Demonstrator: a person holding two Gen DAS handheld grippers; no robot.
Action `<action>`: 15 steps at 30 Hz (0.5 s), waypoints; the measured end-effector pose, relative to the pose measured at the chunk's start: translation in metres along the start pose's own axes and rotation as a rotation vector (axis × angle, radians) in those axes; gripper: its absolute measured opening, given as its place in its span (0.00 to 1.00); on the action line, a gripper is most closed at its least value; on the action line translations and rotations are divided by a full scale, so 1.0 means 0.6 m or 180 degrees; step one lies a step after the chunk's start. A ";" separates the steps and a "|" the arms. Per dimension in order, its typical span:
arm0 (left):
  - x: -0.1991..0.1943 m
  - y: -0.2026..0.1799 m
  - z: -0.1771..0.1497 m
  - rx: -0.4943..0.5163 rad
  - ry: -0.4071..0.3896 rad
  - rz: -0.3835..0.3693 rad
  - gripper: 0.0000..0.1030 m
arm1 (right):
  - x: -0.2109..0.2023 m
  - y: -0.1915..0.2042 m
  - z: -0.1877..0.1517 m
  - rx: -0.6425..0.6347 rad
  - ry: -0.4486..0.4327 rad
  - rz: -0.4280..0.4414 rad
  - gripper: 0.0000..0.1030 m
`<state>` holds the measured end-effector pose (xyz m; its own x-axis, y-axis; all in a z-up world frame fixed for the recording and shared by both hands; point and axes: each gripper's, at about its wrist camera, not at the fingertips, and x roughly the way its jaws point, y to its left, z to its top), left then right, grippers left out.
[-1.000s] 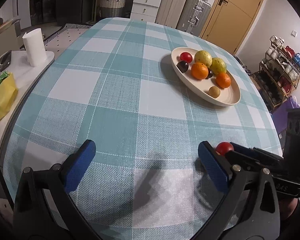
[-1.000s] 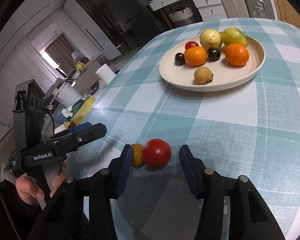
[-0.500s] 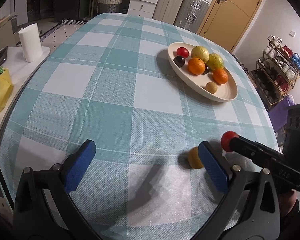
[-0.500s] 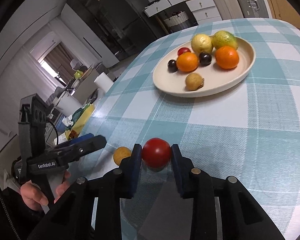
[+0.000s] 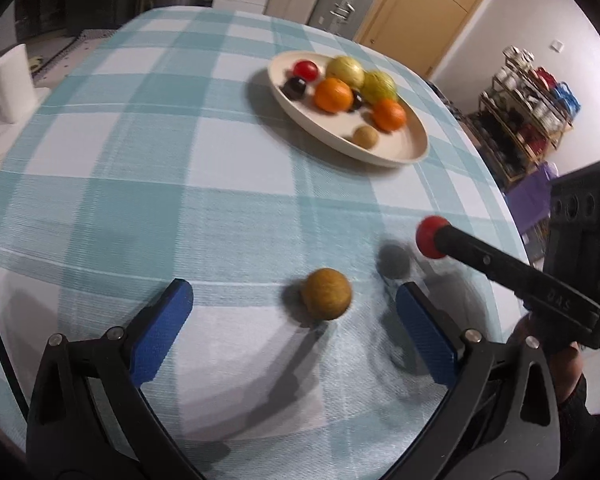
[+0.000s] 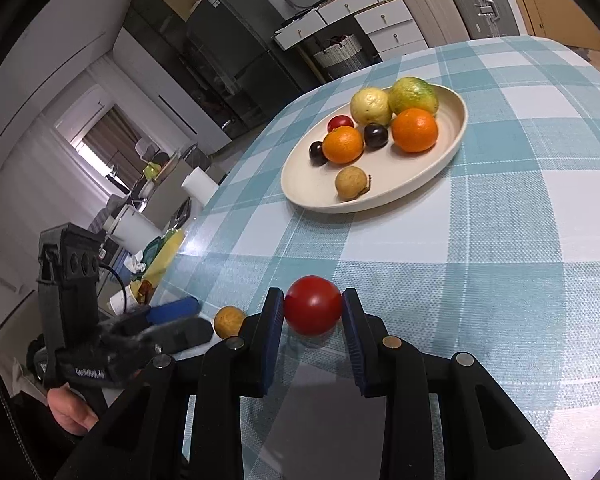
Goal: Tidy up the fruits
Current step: 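Grasp the red tomato with the right tool while the left tool grasps the small brown fruit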
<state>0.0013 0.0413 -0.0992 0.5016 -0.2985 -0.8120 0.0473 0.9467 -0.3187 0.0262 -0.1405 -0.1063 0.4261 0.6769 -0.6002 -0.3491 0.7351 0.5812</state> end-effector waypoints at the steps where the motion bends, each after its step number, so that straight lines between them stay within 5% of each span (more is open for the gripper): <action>1: 0.003 -0.005 -0.001 0.0036 0.0014 0.0015 0.94 | -0.002 -0.002 -0.001 0.0005 -0.0011 0.0007 0.29; 10: 0.018 -0.048 -0.007 0.0531 0.0063 0.0204 0.59 | -0.013 -0.006 -0.002 0.0024 -0.0051 0.0038 0.29; 12: 0.019 -0.051 -0.006 0.0577 0.0064 0.0187 0.39 | -0.015 -0.005 -0.002 0.0000 -0.0061 0.0044 0.29; 15: 0.022 -0.052 -0.002 0.0597 0.0085 0.0180 0.24 | -0.014 -0.007 -0.001 0.0006 -0.0070 0.0052 0.29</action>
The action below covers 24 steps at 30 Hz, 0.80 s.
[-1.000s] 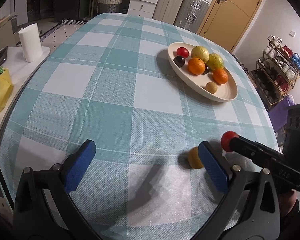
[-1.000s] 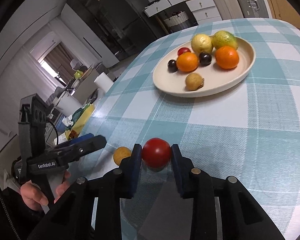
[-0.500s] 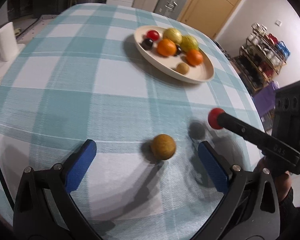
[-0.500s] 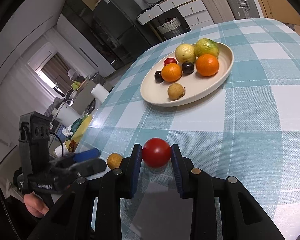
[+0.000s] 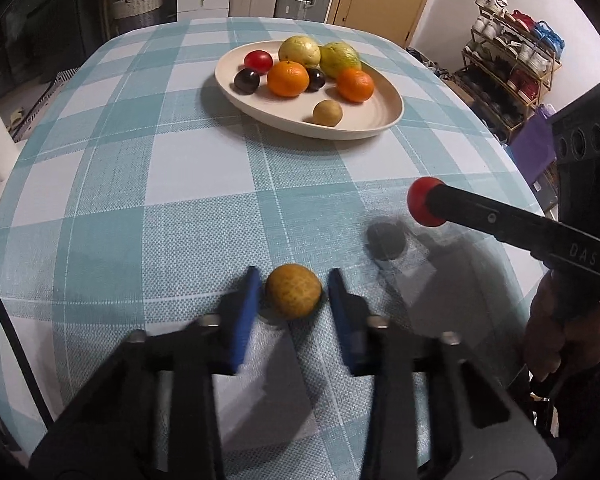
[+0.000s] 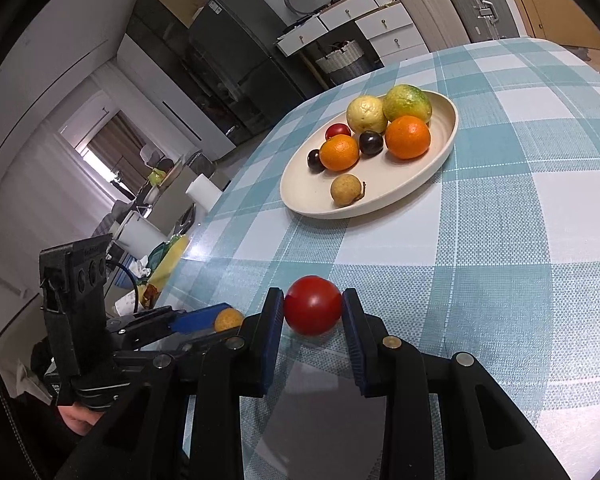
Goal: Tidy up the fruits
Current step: 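Grasp the red tomato with the right tool while the left tool grasps the small brown fruit, then carry the tomato and brown fruit onto the cream plate and open both tools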
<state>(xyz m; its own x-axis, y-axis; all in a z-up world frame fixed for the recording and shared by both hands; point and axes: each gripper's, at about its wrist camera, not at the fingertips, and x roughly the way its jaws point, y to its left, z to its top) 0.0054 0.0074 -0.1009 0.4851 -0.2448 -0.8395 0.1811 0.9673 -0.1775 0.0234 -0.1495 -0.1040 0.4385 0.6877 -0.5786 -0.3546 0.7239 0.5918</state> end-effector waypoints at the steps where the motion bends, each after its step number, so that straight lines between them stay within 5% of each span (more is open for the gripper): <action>1: 0.000 0.001 0.002 0.0001 0.0005 -0.0021 0.24 | 0.000 -0.001 0.000 0.0010 -0.0002 -0.0004 0.29; 24: 0.008 0.035 0.159 -0.0263 -0.0242 -0.0477 0.24 | 0.004 -0.023 0.056 0.0065 -0.0136 -0.0001 0.29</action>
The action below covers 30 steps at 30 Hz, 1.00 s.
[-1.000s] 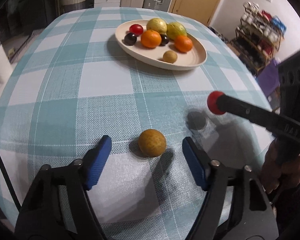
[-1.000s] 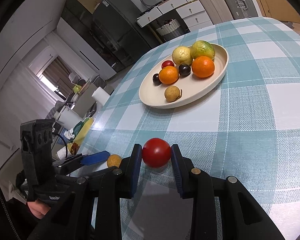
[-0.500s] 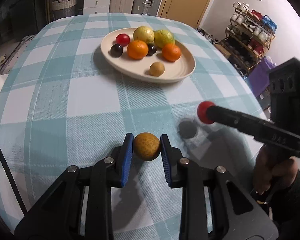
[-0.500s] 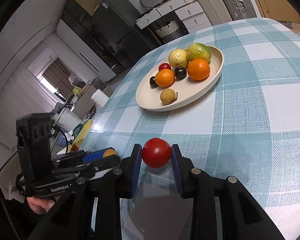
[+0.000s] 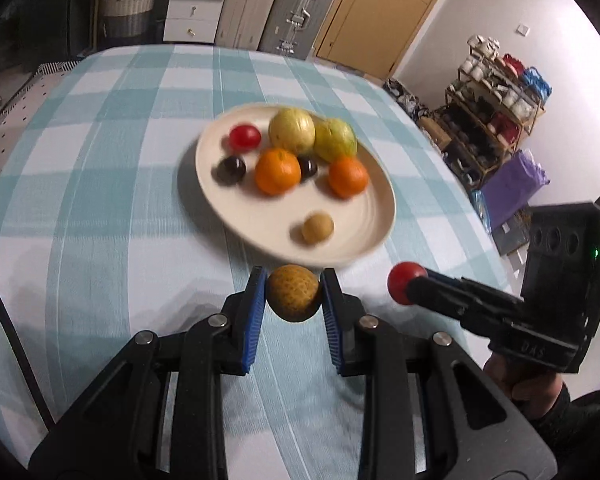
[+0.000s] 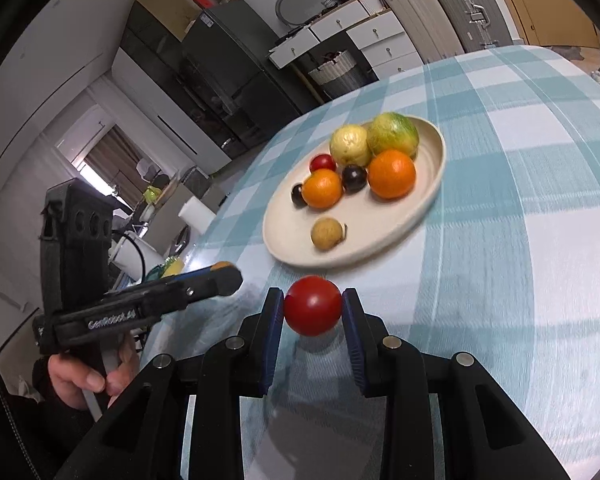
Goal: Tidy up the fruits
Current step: 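Carry the tomato and brown fruit onto the cream plate and open both tools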
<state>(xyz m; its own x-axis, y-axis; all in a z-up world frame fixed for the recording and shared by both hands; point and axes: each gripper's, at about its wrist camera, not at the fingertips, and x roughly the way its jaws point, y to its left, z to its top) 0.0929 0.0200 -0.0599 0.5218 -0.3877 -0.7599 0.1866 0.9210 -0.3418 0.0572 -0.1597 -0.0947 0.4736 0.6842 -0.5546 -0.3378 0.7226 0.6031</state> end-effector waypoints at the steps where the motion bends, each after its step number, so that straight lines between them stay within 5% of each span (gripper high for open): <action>1: 0.002 0.002 0.009 -0.0007 -0.0017 0.0002 0.24 | 0.002 0.001 0.007 -0.0018 -0.0016 0.0003 0.29; 10: 0.048 0.007 0.070 -0.0007 -0.0039 0.0197 0.24 | 0.026 0.010 0.073 -0.0200 -0.0103 -0.0009 0.29; 15: 0.066 0.014 0.085 -0.0057 -0.0019 0.0147 0.24 | 0.050 0.010 0.103 -0.0263 -0.0103 -0.0265 0.29; 30: 0.108 0.031 0.100 -0.0149 0.0132 0.0086 0.24 | 0.096 0.002 0.126 -0.0254 0.0012 -0.0393 0.29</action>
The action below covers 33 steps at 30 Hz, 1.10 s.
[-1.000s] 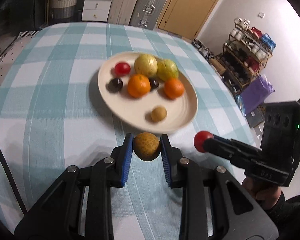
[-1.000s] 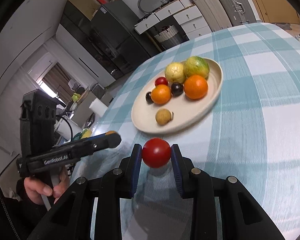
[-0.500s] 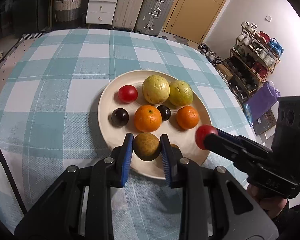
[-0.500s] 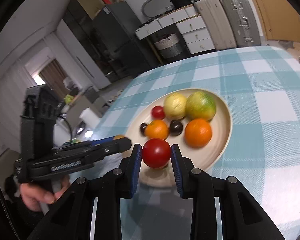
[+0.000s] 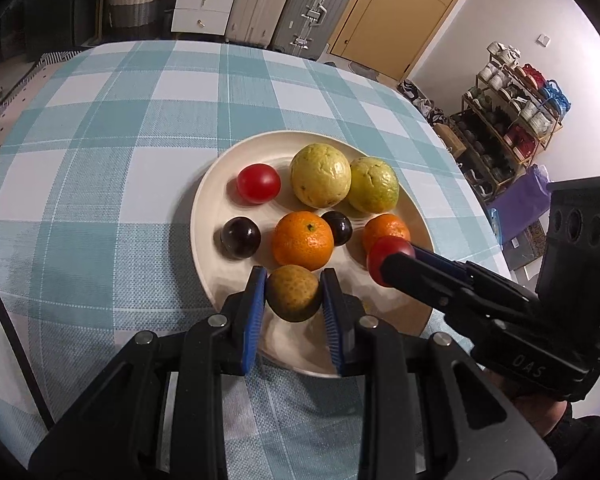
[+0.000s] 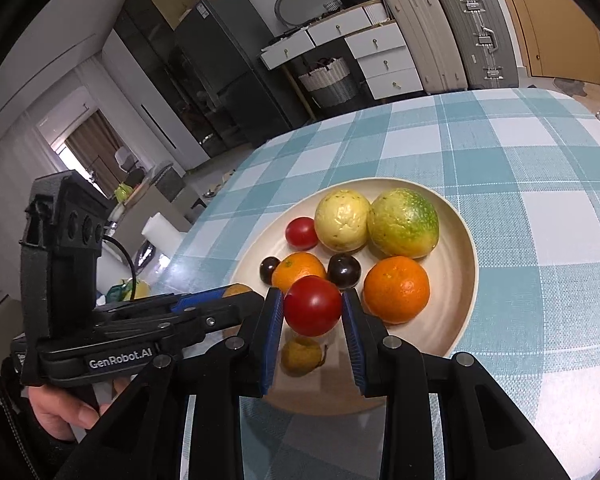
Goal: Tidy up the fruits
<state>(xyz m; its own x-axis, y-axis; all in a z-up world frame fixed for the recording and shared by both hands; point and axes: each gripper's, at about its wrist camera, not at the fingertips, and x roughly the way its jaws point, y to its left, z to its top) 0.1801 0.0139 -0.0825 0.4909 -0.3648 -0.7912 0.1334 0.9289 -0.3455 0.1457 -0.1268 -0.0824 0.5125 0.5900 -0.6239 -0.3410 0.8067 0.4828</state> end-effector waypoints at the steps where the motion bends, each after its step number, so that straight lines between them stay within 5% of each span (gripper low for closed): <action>1: 0.003 -0.001 0.002 0.0002 0.0024 0.0004 0.24 | 0.005 0.000 0.002 -0.0004 0.0018 -0.0038 0.29; 8: -0.007 -0.004 0.012 -0.0048 -0.0058 0.0003 0.28 | 0.020 -0.002 0.008 -0.0024 0.0067 -0.0156 0.33; 10: -0.014 -0.003 0.013 -0.0055 -0.0092 0.0013 0.32 | 0.013 0.000 0.010 -0.0042 0.0016 -0.0116 0.50; 17: -0.052 -0.011 0.006 0.0022 -0.0198 0.0087 0.37 | -0.036 0.007 0.015 -0.0087 -0.0275 -0.0190 0.51; 23: -0.110 -0.028 -0.008 0.0027 -0.0608 0.0142 0.68 | -0.083 0.017 0.011 -0.0138 -0.0546 -0.0267 0.66; 26: -0.137 -0.042 -0.017 0.0093 -0.0818 0.0199 0.69 | -0.108 0.031 0.005 -0.0259 -0.0699 -0.0334 0.80; 28: -0.156 -0.052 -0.023 0.0156 -0.0972 0.0291 0.77 | -0.128 0.039 -0.001 -0.0321 -0.0844 -0.0346 0.87; 30: -0.181 -0.064 -0.034 0.0218 -0.1215 0.0524 0.96 | -0.149 0.048 -0.006 -0.0372 -0.1000 -0.0358 0.89; 33: -0.215 -0.078 -0.047 0.0332 -0.1548 0.0680 0.99 | -0.171 0.060 -0.013 -0.0438 -0.1157 -0.0378 0.95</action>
<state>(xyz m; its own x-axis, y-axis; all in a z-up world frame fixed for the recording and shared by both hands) 0.0860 0.0155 0.0217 0.8551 -0.1182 -0.5048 0.0595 0.9896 -0.1310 0.0748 -0.1583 -0.0056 0.7916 0.4616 -0.4004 -0.3522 0.8801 0.3184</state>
